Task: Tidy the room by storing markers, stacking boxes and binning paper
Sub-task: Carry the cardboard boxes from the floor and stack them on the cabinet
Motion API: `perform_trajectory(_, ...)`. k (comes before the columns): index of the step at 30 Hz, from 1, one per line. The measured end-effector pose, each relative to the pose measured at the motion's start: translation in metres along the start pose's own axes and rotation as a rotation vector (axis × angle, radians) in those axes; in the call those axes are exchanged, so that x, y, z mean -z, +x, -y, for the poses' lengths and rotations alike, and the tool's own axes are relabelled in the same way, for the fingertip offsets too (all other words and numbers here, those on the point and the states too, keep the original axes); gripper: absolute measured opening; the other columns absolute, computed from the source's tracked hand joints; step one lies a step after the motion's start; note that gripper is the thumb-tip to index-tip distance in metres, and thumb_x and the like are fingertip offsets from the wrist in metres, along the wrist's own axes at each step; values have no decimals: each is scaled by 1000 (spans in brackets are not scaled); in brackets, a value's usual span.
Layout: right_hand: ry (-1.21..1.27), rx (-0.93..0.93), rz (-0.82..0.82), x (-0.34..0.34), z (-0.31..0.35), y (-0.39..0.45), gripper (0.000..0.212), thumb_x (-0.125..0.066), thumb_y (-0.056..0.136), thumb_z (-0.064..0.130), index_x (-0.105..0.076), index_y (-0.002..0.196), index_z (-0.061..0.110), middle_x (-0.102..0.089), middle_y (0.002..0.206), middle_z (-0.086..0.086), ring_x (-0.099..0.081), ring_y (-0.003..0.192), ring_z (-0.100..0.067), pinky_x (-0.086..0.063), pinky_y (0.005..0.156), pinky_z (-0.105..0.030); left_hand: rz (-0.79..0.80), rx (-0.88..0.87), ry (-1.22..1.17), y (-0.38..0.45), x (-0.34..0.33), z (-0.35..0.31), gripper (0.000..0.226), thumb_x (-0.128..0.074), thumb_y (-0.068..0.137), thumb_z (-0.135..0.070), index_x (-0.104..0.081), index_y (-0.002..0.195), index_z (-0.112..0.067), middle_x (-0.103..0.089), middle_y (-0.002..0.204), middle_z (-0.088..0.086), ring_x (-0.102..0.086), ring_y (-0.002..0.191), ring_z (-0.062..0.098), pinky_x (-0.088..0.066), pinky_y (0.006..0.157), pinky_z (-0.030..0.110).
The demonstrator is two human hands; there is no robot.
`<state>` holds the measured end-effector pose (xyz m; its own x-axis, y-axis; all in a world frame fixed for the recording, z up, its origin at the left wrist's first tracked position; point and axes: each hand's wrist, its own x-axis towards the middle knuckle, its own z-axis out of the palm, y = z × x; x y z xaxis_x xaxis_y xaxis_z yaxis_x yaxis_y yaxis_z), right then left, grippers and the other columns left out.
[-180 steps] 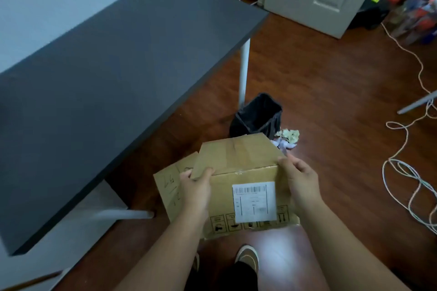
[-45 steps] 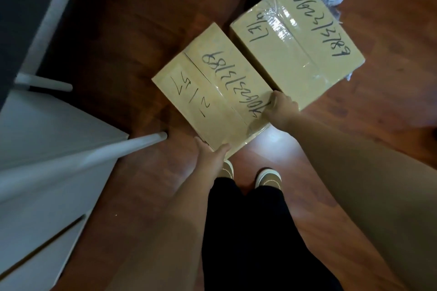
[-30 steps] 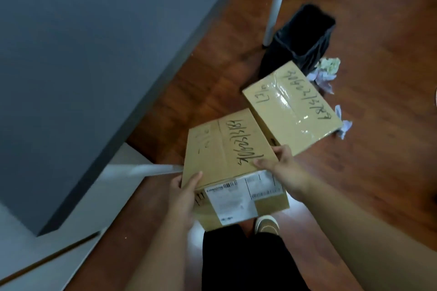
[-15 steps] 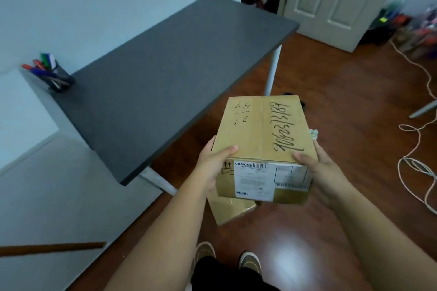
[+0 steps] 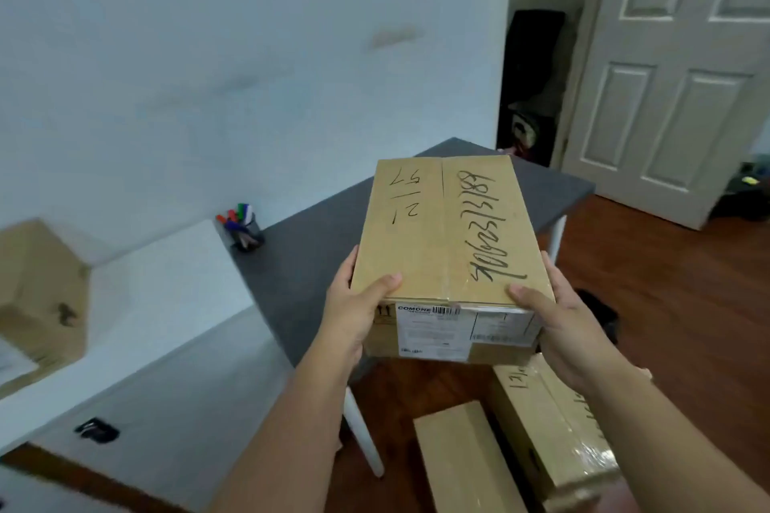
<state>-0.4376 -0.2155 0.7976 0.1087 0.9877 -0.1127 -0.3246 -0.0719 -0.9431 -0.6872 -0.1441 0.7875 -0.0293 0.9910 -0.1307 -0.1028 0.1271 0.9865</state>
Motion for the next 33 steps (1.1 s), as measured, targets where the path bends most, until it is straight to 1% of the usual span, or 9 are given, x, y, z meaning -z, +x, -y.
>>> perform_trajectory(8, -19, -59, 393, -233, -41, 58, 77, -68, 85, 18, -30, 149, 34, -66, 128, 0, -65, 114, -23, -45, 103, -51, -344, -161, -30, -17, 226, -63, 86, -87, 61, -32, -49, 139, -32, -69, 121, -7, -67, 108, 12, -55, 88, 33)
perform_trajectory(10, -26, -83, 469, -288, -57, 69, 70, -67, 87, 16, -34, 148, 31, -67, 126, 0, -65, 114, -22, -47, 101, -47, -433, -154, -50, -19, 279, -68, 89, -88, 63, -32, -46, 141, -35, -67, 123, -7, -66, 107, 12, -54, 85, 31)
perform_trajectory(14, -165, -100, 607, -381, -89, 94, 46, -64, 90, 14, -53, 131, 29, -69, 123, -1, -69, 106, -19, -51, 87, -35, -485, -111, 73, -22, 365, -65, 89, -84, 67, -49, -39, 144, -37, -58, 135, -7, -56, 116, 10, -44, 99, 35)
perform_trajectory(16, -293, -131, 557, -412, -109, 104, 61, -67, 89, 21, -41, 143, 28, -61, 133, 5, -65, 110, -18, -50, 90, -37, -434, -84, 366, -24, 398, -55, 96, -80, 59, -65, -39, 142, -38, -52, 142, -5, -51, 125, 11, -40, 109, 42)
perform_trajectory(18, -383, -199, 441, -433, -131, 114, 83, -70, 86, 36, -20, 152, 34, -47, 138, 8, -53, 120, -22, -43, 99, -46, -504, 6, 797, -23, 427, -38, 121, -71, 52, -81, -22, 152, -33, -25, 160, -1, -25, 145, 21, -21, 119, 49)
perform_trajectory(21, -418, -193, 311, -459, -150, 125, 81, -69, 83, 49, -21, 148, 39, -46, 124, 10, -54, 102, -17, -48, 80, -42, -713, -74, 1096, -10, 455, -26, 132, -51, 50, -96, -5, 156, -31, 1, 164, -3, 2, 150, 23, -4, 119, 47)
perform_trajectory(24, -544, -70, 209, -488, -153, 140, 62, -65, 84, 50, -40, 137, 32, -59, 120, 10, -61, 92, -14, -50, 66, -35, -751, -216, 1324, 12, 473, -31, 106, -54, 69, -83, -13, 153, -35, -6, 163, -5, 5, 150, 27, 3, 117, 51)
perform_trajectory(29, -683, -22, 166, -532, -152, 176, 49, -57, 90, 44, -49, 134, 25, -62, 114, -1, -59, 102, -27, -53, 87, -51, -668, -215, 1593, 46, 504, -48, 63, -51, 91, -56, -31, 149, -41, -17, 162, -11, 22, 147, 25, 36, 105, 47)
perform_trajectory(33, -784, 41, 124, -564, -151, 198, 37, -51, 90, 38, -57, 123, 22, -63, 103, -6, -61, 92, -28, -56, 81, -47, -658, -200, 1627, 71, 516, -61, 56, -51, 92, -50, -41, 144, -35, -35, 155, -16, 18, 149, 25, 40, 101, 46)
